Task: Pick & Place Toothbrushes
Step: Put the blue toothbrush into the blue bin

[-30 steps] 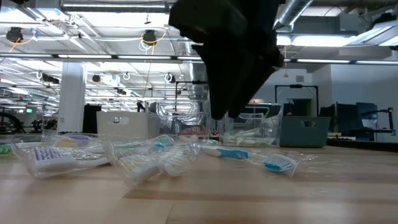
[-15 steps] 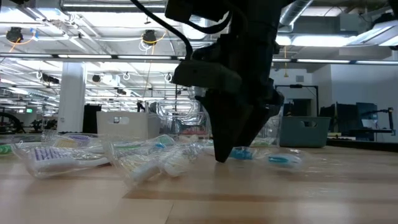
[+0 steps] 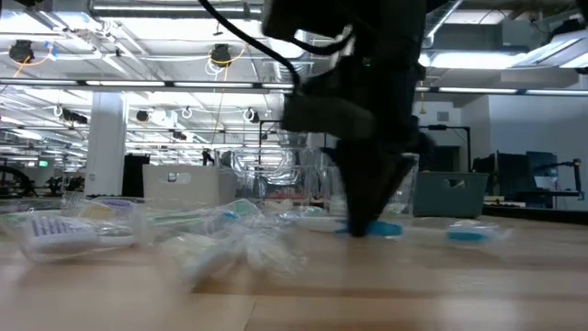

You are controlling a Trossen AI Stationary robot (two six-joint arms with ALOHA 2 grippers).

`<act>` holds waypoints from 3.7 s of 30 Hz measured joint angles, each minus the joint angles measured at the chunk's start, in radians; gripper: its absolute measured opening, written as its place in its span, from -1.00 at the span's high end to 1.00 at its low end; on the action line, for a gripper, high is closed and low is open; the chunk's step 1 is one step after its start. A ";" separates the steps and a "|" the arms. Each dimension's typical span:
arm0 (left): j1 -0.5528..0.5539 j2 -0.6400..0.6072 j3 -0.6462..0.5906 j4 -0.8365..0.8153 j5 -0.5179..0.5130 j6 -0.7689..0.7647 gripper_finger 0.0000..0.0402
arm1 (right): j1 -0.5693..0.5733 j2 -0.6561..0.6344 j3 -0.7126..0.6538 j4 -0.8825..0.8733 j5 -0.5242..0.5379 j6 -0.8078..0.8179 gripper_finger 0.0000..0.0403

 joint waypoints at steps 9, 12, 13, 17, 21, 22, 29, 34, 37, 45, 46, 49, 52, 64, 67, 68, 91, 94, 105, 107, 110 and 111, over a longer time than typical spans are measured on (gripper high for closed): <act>0.000 0.000 0.000 0.001 0.000 0.000 0.46 | 0.019 -0.191 0.000 -0.328 0.120 0.054 0.94; 0.000 0.000 0.000 0.001 0.000 0.005 0.46 | 0.015 -0.288 0.002 -0.420 0.176 0.060 0.94; 0.000 0.000 0.000 0.001 0.000 0.005 0.46 | 0.010 -0.321 0.003 -0.445 0.199 0.061 0.95; 0.000 0.000 0.000 0.000 -0.008 0.006 0.46 | -0.041 -0.450 0.003 -0.552 0.309 0.060 0.97; 0.000 0.000 0.000 0.000 -0.008 0.007 0.46 | -0.135 -0.583 -0.001 -0.628 0.409 0.019 0.97; 0.000 0.000 0.000 0.000 -0.008 0.007 0.46 | -0.164 -0.611 -0.006 -0.622 0.423 -0.008 0.98; 0.000 0.000 0.000 0.000 -0.008 0.008 0.46 | -0.455 -0.800 -0.153 -0.401 0.463 -0.259 0.98; 0.000 0.000 0.000 -0.001 -0.008 0.008 0.46 | -0.676 -0.874 -0.319 -0.205 0.394 -0.424 0.98; 0.000 0.000 0.000 -0.001 -0.008 0.008 0.46 | -0.784 -0.882 -0.399 -0.086 0.357 -0.502 0.98; 0.000 0.000 0.000 -0.004 -0.008 0.006 0.46 | -0.976 -0.802 -0.514 0.182 0.320 -0.672 0.98; 0.000 0.000 0.000 -0.004 -0.008 0.005 0.46 | -0.991 -0.781 -0.515 0.204 0.301 -0.693 0.98; 0.001 0.000 0.000 -0.005 -0.008 0.005 0.46 | -1.023 -0.711 -0.516 0.241 0.245 -0.755 0.98; 0.001 0.000 0.000 -0.005 -0.008 0.005 0.46 | -1.041 -0.641 -0.516 0.256 0.234 -0.796 0.98; 0.001 0.000 0.000 -0.009 -0.008 0.005 0.46 | -1.097 -0.450 -0.515 0.283 0.166 -0.852 0.99; 0.001 0.000 0.000 -0.009 -0.007 0.005 0.46 | -1.097 -0.454 -0.515 0.303 0.168 -0.845 0.93; 0.001 0.000 0.000 -0.009 -0.007 0.005 0.46 | -1.098 -0.461 -0.515 0.308 0.171 -0.844 0.91; 0.001 0.000 0.000 -0.015 -0.008 0.007 0.46 | -1.099 -0.550 -0.516 0.213 0.130 -0.865 0.34; 0.001 0.000 0.000 -0.015 -0.008 0.007 0.46 | -1.099 -0.584 -0.516 0.209 0.137 -0.864 0.22; 0.001 0.000 0.000 -0.016 -0.023 0.027 0.46 | -1.092 -0.763 -0.515 0.223 0.149 -0.794 -0.01; 0.001 0.000 0.000 -0.016 -0.024 0.027 0.46 | -1.092 -0.769 -0.515 0.229 0.148 -0.751 0.08; 0.001 0.000 0.000 -0.016 -0.036 0.027 0.46 | -1.100 -0.741 -0.515 0.230 0.122 -0.704 0.37; 0.001 0.000 0.000 -0.016 -0.042 0.027 0.46 | -1.106 -0.724 -0.515 0.232 0.106 -0.700 0.50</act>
